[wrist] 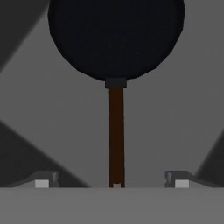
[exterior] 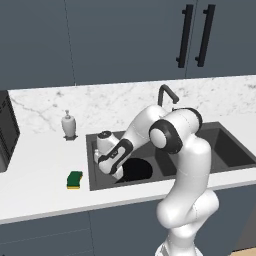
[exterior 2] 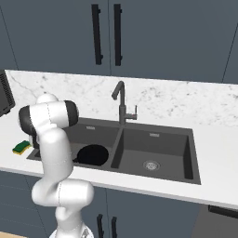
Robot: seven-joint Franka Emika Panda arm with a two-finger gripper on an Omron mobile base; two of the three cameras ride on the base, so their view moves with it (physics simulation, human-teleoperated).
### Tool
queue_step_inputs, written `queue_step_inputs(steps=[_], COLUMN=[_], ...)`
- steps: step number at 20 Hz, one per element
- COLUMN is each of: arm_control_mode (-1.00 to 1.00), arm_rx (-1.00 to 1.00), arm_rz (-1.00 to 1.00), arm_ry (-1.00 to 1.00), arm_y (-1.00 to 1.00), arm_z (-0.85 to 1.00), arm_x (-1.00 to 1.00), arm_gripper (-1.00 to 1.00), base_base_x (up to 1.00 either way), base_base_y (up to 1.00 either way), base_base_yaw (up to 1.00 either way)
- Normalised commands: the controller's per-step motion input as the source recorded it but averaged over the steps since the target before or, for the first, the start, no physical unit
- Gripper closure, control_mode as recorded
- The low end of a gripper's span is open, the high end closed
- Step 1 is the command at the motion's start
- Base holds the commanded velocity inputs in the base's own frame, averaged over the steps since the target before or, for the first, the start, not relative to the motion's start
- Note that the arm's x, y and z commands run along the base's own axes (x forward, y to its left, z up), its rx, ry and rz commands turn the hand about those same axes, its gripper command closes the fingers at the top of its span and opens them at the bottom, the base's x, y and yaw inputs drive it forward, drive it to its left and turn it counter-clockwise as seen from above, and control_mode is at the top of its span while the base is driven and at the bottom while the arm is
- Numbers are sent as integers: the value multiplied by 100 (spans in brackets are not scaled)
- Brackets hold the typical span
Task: Pick the pan and sponge and place them into the sink. Then turn on the water.
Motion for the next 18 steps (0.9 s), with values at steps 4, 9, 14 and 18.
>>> queue_step_inputs(steps=[4, 9, 14, 18], arm_control_mode=[-100, -100, -100, -100], arm_rx=[4, 9, 3, 0], arm_rz=[0, 5, 9, 18], arm_ry=[7, 2, 0, 0], arm_y=[-12, -40, -16, 24], arm_z=[21, 58, 47, 26], arm_x=[19, -7, -43, -59], arm_gripper=[-100, -100, -100, -100], base_base_x=[0, 0, 0, 0], base_base_y=[0, 0, 0, 0], base_base_yaw=[0, 0, 0, 0])
